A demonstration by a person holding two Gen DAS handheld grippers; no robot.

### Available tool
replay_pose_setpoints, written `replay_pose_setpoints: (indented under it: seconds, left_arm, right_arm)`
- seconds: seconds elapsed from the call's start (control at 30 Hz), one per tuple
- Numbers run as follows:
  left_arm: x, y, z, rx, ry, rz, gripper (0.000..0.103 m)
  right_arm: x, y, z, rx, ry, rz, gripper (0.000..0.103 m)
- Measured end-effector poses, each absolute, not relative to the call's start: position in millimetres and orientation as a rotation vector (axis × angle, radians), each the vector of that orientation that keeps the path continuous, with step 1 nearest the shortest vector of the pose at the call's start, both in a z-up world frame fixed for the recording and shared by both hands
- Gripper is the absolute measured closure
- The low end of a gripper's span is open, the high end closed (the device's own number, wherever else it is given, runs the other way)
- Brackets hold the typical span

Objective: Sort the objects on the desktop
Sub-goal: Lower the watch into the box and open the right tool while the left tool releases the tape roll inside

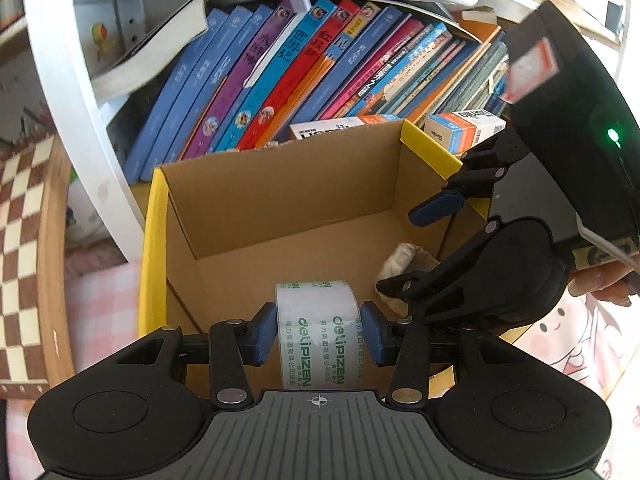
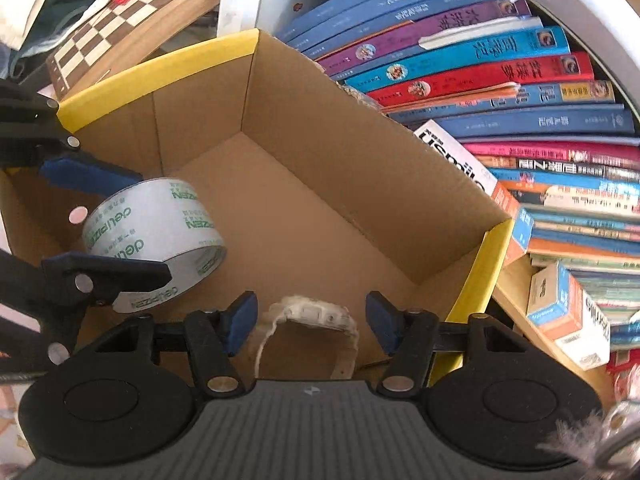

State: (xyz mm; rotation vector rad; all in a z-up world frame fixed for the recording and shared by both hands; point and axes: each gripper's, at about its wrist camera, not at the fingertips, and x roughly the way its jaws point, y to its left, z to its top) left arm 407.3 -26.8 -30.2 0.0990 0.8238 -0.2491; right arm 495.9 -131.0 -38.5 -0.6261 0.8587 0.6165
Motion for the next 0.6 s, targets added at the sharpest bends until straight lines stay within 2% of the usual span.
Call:
replay_pose_setpoints:
  seconds: [0.07,0.33,0.5,0.57,0.6]
  left_arm:
    - [408,-26,-31,0.077,0.830,-0.246,0.058]
    - [405,-23,-29,0.064,0.837,-0.232,0.054]
    - [402,-21,-25,0.073,0.803,-0.201,0.043]
    - [399,-19,-21,0.070,0.781,-0.191,0.027]
    - [397,-18,-18,0.066,0.767,-0.188,0.026]
  right_arm:
    - [498,-131,-38,-0.612,0.876,0.638,0.063]
    - [497,-127,-40,-0.587,0.901,0.660,0.063]
    - [494,-129,-32,-0.578,0.882,0.651,0.061]
    - [491,-131,-26,-0.571,0.865,0.648,0.059]
    - [489,-132,-22,-0.567,0.857,0.645,0.059]
